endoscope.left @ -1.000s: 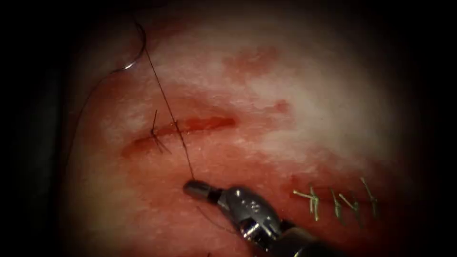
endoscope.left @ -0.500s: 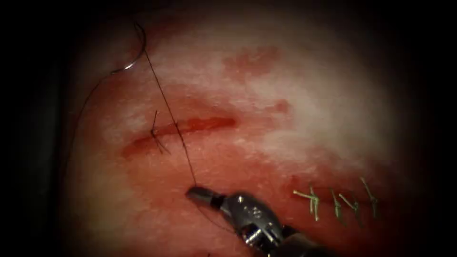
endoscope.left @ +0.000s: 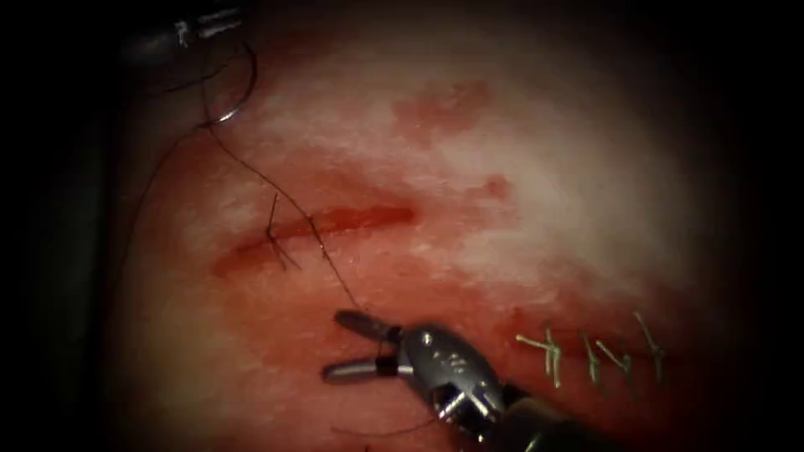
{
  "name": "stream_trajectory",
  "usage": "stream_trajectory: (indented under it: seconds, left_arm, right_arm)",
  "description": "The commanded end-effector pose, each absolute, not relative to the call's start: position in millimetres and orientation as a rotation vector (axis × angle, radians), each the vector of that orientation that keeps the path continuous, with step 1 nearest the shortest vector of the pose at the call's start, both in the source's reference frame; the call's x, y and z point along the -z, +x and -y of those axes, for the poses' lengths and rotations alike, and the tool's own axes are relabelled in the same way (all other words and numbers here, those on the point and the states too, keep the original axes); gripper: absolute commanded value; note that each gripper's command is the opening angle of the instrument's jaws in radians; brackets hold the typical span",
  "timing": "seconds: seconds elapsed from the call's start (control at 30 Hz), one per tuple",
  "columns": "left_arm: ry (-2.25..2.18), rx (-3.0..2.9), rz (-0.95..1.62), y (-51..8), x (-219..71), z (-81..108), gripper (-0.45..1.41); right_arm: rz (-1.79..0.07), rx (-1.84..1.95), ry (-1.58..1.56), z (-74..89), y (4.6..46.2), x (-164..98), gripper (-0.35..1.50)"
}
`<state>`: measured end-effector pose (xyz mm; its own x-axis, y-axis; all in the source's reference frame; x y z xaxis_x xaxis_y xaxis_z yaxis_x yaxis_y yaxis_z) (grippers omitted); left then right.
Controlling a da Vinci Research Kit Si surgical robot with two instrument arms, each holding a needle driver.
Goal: Wound Closure
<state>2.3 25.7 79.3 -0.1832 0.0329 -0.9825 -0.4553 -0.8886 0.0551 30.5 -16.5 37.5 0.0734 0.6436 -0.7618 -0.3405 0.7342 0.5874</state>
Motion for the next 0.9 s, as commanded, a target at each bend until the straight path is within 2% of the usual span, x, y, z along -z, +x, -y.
stream_trajectory:
  seconds: [0.03,0.27,0.33,0.37,0.4,0.43,0.47,0.53,0.57,0.77,0.9]
  left_arm:
    - [-1.796,-2.113,-0.456,1.6,-79.0,-25.4,-0.45]
    - [-1.961,-1.985,-0.317,-0.9,-72.1,-19.4,-0.45]
    - [-1.988,-1.965,-0.296,-1.4,-70.5,-18.2,-0.45]
    - [-2.027,-1.939,-0.258,-2.0,-68.1,-16.2,-0.45]
    - [-2.041,-1.941,-0.239,-2.2,-67.3,-15.4,-0.45]
    - [-2.056,-1.954,-0.209,-2.4,-66.2,-14.3,-0.45]
    - [-2.075,-1.963,-0.183,-2.9,-65.1,-13.0,-0.45]
    - [-2.080,-1.974,-0.171,-3.4,-64.8,-12.4,-0.45]
    - [-2.082,-1.978,-0.168,-3.7,-64.8,-12.1,-0.45]
    - [-2.117,-2.018,-0.157,-7.4,-65.3,-10.5,-0.45]
    - [-2.133,-2.064,-0.178,-8.9,-65.2,-10.0,-0.45]
  right_arm:
    - [-1.306,-0.707,0.252,15.1,30.5,-37.5,1.38]
    - [-1.314,-0.672,0.239,11.1,28.9,-35.2,1.43]
    - [-1.325,-0.679,0.244,10.0,28.9,-35.0,1.33]
    - [-1.365,-0.653,0.289,8.6,29.1,-35.0,0.68]
    - [-1.369,-0.651,0.297,8.1,29.3,-35.1,0.56]
    - [-1.384,-0.641,0.316,7.2,30.0,-35.5,0.36]
    - [-1.396,-0.619,0.347,6.1,31.4,-36.5,0.05]
    - [-1.392,-0.594,0.378,5.4,32.6,-37.3,-0.26]
    - [-1.392,-0.585,0.388,5.1,33.1,-37.6,-0.35]
    - [-1.372,-0.506,0.476,2.1,36.8,-40.8,-0.35]
    - [-1.362,-0.487,0.511,1.1,37.9,-42.0,-0.35]
